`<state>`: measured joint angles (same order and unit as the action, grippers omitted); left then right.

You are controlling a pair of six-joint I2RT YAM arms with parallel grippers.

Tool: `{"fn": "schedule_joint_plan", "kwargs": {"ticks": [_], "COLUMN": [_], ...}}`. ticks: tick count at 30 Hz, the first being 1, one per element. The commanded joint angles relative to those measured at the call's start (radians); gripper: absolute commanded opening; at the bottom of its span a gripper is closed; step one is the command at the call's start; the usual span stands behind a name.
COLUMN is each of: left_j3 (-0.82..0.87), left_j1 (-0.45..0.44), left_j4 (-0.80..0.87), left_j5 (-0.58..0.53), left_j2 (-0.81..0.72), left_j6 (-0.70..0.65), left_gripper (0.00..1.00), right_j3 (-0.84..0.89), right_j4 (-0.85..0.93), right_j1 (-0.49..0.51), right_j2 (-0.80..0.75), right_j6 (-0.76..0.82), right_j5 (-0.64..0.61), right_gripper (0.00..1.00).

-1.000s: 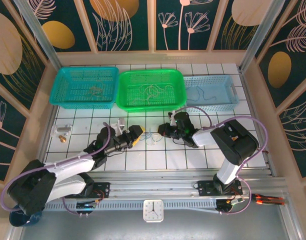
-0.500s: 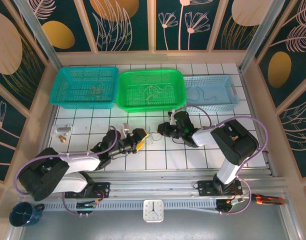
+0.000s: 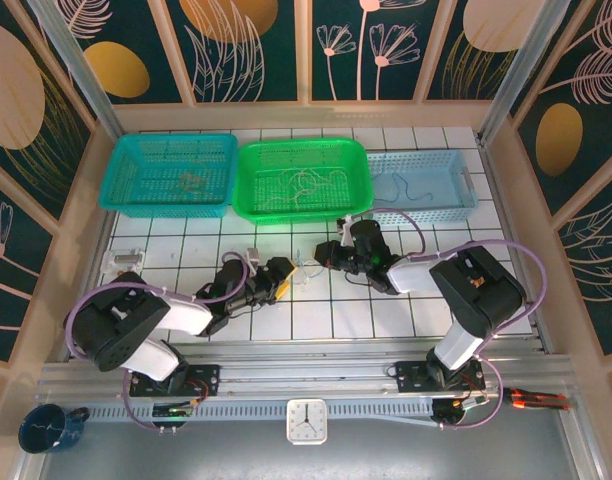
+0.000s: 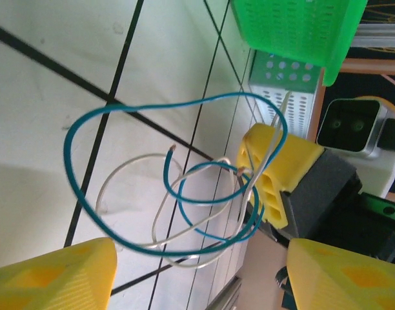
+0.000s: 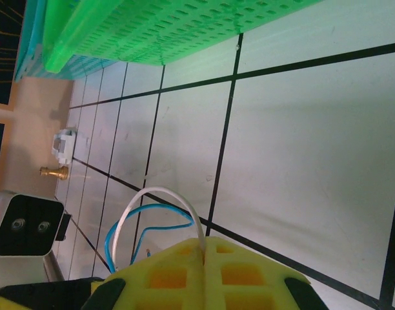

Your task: Untangle the cables

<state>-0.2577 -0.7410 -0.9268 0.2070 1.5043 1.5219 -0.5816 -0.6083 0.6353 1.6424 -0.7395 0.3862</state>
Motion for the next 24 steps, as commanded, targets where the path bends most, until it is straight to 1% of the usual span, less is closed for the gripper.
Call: {"fn": "schedule_joint_plan", "kwargs": {"ticks": [1,6,9,12,16,18,20,21,24], "left_j3": [-0.024,-0.008,-0.009,-0.015,-0.024,-0.026,-0.032,-0.036,-0.060], "left_j1": [-0.002,0.008,0.021,0.033,0.041,0.045,0.048,0.050,0.049], "left_j4": [-0.076,-0.106,-0.121,-0.149,-0.169,-0.179,-0.162,-0.146,-0.057], "left_j5": [-0.066,-0.115,-0.124,-0.116,-0.115,-0.114,-0.111,-0.109,-0.104], "left_j2": [0.023,0.043,0.053,0.070,0.085,0.085,0.070,0.058,0.001], "left_j6": [0.039,0.054,0.052,0.050,0.034,0.024,-0.002,-0.021,-0.106], "left_gripper": [0.67,0.63,0.60,0.52,0.33,0.20,0.02,0.00,0.00], "right_j3": [0.015,0.028,0.035,0.037,0.030,0.032,0.031,0.031,0.025], "right_j4": [0.000,0.001,0.005,0.013,0.013,0.006,0.001,0.000,-0.007], "right_j1": [-0.003,0.001,0.006,0.010,0.016,0.017,0.015,0.015,0.011], "right_j2": [-0.031,-0.050,-0.063,-0.069,-0.061,-0.053,-0.042,-0.037,-0.020], "right_j6": [0.000,-0.003,-0.004,-0.003,-0.002,-0.004,-0.004,-0.004,-0.003], "right_j5": [-0.001,0.000,-0.001,0.000,-0.002,-0.003,-0.008,-0.010,-0.013], "right_gripper": [0.00,0.00,0.00,0.00,0.00,0.00,0.00,0.00,0.00]}}
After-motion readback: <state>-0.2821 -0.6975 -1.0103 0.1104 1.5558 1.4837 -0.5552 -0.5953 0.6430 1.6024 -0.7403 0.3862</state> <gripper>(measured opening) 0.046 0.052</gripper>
